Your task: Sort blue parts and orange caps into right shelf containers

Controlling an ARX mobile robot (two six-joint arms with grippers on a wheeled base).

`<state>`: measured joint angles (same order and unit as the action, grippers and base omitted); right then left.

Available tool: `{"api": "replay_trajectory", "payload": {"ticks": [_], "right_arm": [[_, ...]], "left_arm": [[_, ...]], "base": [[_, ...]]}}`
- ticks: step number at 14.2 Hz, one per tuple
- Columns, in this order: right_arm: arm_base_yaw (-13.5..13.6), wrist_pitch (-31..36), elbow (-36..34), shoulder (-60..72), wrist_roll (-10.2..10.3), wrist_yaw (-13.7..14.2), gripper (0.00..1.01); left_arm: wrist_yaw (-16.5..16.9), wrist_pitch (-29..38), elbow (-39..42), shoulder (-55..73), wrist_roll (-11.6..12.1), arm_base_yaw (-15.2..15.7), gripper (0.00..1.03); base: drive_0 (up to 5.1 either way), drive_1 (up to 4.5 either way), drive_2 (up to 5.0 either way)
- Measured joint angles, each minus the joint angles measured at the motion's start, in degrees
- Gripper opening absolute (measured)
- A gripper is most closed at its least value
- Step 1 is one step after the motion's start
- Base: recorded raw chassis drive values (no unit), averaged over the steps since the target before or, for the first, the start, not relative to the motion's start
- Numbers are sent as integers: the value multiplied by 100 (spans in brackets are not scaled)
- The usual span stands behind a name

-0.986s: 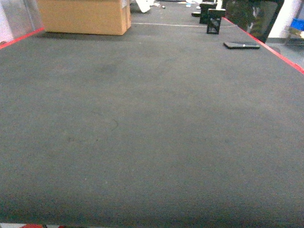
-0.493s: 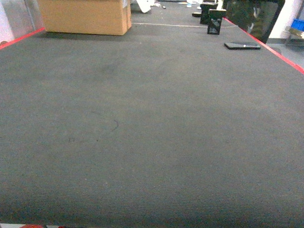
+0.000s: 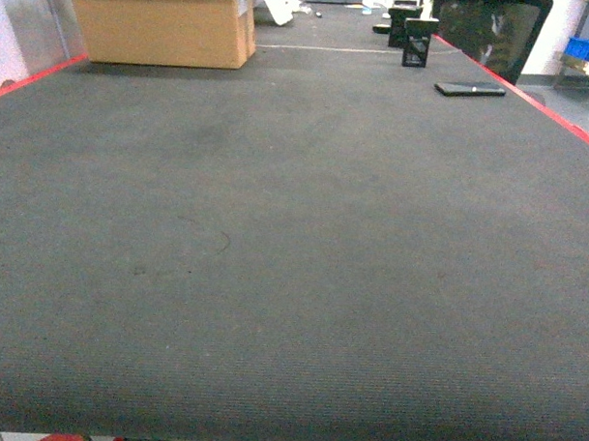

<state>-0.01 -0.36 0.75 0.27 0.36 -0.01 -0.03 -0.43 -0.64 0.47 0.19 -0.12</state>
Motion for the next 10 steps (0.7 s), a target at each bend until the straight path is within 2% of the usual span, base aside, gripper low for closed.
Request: {"api": "replay_trajectory", "payload": {"ticks": [10], "right_arm": [[0,0,0,0,0,-2,44]], "left_arm": [[-4,2,0,0,0,11,42]], "base": [[-54,-54,-54]]}}
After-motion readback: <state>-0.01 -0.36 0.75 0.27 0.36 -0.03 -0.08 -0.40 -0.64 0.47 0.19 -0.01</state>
